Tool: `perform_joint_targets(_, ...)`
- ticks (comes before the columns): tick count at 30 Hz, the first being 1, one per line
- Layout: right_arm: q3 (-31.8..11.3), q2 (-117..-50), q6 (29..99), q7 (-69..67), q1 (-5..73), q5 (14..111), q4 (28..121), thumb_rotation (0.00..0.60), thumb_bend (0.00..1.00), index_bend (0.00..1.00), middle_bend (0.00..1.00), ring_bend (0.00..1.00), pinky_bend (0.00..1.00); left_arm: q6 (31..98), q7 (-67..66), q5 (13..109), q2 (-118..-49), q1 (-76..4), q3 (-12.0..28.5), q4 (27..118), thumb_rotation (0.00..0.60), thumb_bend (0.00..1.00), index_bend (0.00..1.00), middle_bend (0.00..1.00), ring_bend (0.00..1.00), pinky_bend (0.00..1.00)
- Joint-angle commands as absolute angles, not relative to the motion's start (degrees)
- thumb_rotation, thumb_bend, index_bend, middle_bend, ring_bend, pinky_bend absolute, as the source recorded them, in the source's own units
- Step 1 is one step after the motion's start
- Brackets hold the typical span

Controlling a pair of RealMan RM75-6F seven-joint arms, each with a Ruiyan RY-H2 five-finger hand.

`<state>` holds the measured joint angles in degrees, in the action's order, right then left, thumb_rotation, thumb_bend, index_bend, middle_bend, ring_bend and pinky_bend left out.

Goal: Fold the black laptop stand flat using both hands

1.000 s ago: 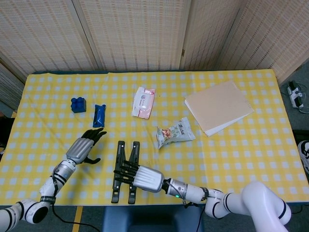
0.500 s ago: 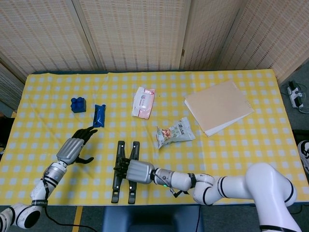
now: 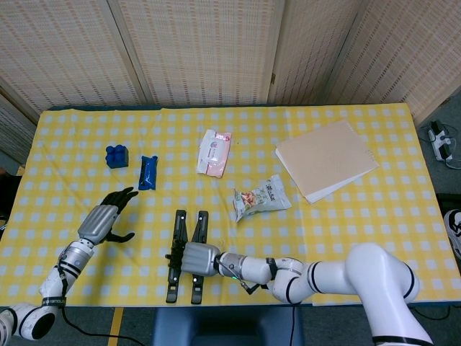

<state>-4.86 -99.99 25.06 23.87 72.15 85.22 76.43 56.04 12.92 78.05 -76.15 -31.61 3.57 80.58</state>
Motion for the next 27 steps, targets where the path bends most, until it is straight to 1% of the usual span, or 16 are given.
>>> perform_joint_targets(1,-5.15,-100.45,23.9,24.27,73.0,84.12,75.78,0.6,0.21,0.0,0.0,0.0,0.0,56.06,13.45,78.29,-76.06,-31.48,3.53,80.38,0.6,0.27,0.0,0.0,0.0,0.0)
perform_joint_targets(4,-5.36,-100.78,22.61,24.92,74.07,83.07,75.28,0.6,0.21,0.0,0.02,0.0,0.0,56.11,13.96,78.39,-76.02,-31.36,3.58,80.25,0.6,0.27,0.0,0.0,0.0,0.0)
perform_joint_targets(10,-5.56,-101.54,21.68,25.43,75.42,81.44,74.44,0.6,0.22,0.0,0.09,0.0,0.0,56.39,14.63,78.66,-75.95,-31.06,3.62,80.23,0.6,0.27,0.0,0.0,0.0,0.0)
perform_joint_targets(16,-5.64,-102.07,21.9,24.74,76.28,80.98,73.78,0.6,0.29,0.08,0.17,0.0,0.0,56.6,15.03,78.75,-75.8,-30.71,3.59,80.34,0.6,0.27,0.0,0.0,0.0,0.0)
perform_joint_targets(22,-5.34,-102.03,23.66,23.2,76.39,82.26,73.55,0.6,0.29,0.16,0.24,0.01,0.0,56.68,15.18,78.92,-75.56,-30.49,3.55,80.48,0.6,0.27,0.0,0.0,0.0,0.0)
perform_joint_targets(27,-4.69,-101.87,25.2,22.11,76.08,83.53,73.27,0.6,0.3,0.18,0.27,0.04,0.0,56.74,15.32,79.02,-75.6,-30.43,3.63,80.45,0.6,0.27,0.0,0.0,0.0,0.0)
